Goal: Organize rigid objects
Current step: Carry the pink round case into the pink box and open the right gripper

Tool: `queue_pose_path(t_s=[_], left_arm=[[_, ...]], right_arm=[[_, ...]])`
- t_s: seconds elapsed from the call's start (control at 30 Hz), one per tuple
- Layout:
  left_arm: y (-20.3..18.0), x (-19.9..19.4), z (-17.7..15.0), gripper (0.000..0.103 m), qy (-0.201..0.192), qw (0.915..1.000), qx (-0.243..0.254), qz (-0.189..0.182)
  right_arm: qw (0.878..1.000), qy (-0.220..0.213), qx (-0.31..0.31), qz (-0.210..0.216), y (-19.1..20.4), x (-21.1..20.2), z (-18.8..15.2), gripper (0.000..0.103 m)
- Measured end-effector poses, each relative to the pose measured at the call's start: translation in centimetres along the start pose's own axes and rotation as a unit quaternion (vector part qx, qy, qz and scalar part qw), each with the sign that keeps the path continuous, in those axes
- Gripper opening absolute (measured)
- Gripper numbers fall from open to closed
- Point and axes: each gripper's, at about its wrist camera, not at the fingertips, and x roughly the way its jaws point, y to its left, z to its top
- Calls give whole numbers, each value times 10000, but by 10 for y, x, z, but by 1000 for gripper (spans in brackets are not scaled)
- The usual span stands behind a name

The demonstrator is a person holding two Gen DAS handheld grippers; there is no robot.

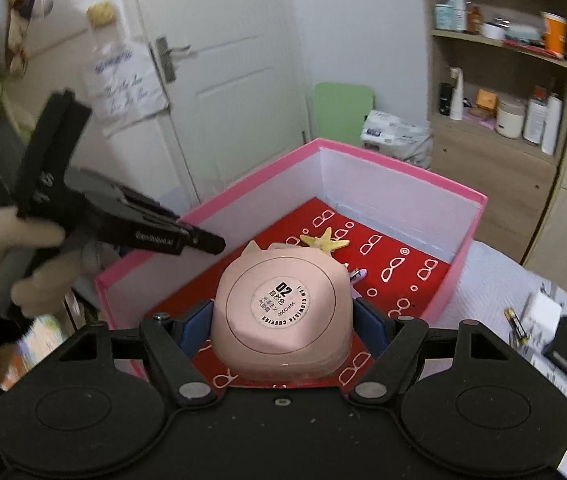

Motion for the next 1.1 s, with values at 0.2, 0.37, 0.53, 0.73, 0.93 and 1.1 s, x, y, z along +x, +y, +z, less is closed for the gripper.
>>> queue_pose_path(t_s=[0.2,0.37,0.53,0.73,0.93,1.1], left_arm=[[-2,-1,-2,8,-35,10000,39,10],[0,-1,-2,9,-56,10000,-17,-55],[1,-2,-1,9,-35,10000,12,-67],[3,-2,-1,9,-43,10000,-25,-77],[4,-2,-1,9,-21,9999,-67,-82],[3,-2,0,9,-16,9999,-85,-54]], right_arm=[[9930,978,-655,-70,7,41,20,79],[9858,1359,-980,-77,8,62,20,79],[9813,1620,-1030,-139,9,81,21,79],[9791,1810,-881,-283,0,91,29,77],[9806,1398,-1189,-696,8,76,32,80],[9926,443,-827,-767,1,25,39,80]])
